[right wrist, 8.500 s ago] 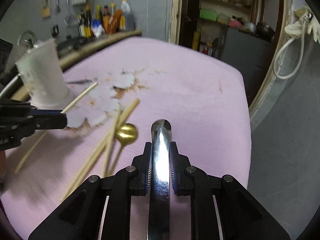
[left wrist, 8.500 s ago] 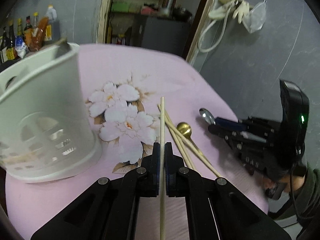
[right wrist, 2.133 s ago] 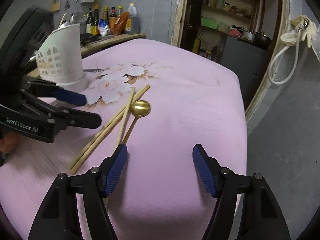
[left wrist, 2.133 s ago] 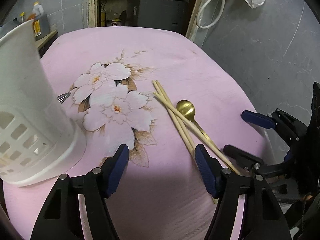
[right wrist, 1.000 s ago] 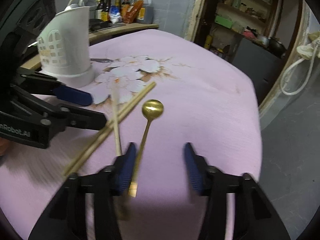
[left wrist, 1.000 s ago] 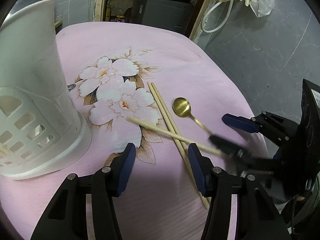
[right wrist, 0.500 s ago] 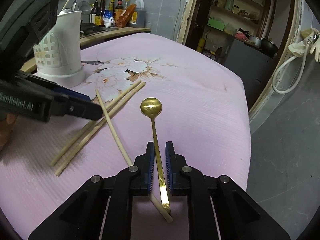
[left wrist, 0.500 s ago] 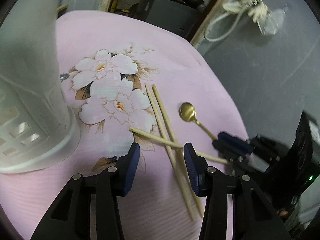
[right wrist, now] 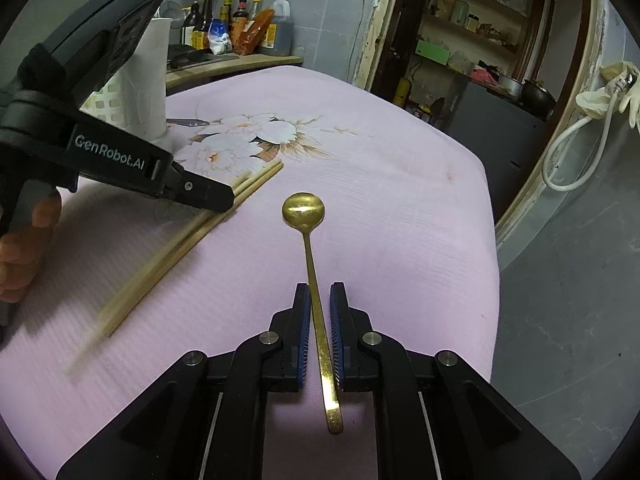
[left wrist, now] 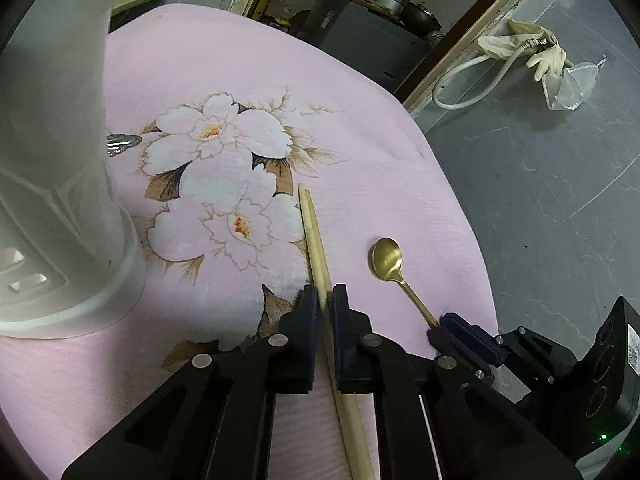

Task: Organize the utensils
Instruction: 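Lift the chopstick and gold spoon and carry both toward the basket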

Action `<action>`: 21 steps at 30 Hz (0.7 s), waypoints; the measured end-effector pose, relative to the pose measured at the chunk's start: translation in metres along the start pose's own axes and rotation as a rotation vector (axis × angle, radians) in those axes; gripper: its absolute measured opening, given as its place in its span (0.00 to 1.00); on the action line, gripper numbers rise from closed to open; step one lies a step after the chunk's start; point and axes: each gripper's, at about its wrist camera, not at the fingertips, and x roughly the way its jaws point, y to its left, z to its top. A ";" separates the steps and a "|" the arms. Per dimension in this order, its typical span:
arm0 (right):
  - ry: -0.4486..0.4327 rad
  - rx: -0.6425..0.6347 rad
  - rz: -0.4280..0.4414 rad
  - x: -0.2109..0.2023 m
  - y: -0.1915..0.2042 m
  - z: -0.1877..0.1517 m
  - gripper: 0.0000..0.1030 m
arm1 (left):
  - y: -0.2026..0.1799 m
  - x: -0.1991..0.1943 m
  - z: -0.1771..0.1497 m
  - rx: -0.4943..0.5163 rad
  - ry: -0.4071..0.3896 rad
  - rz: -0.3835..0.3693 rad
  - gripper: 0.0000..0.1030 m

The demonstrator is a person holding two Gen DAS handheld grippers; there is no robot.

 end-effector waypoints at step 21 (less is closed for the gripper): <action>0.039 0.032 0.076 0.010 -0.006 0.011 0.09 | 0.015 -0.028 -0.018 0.081 0.067 0.005 0.03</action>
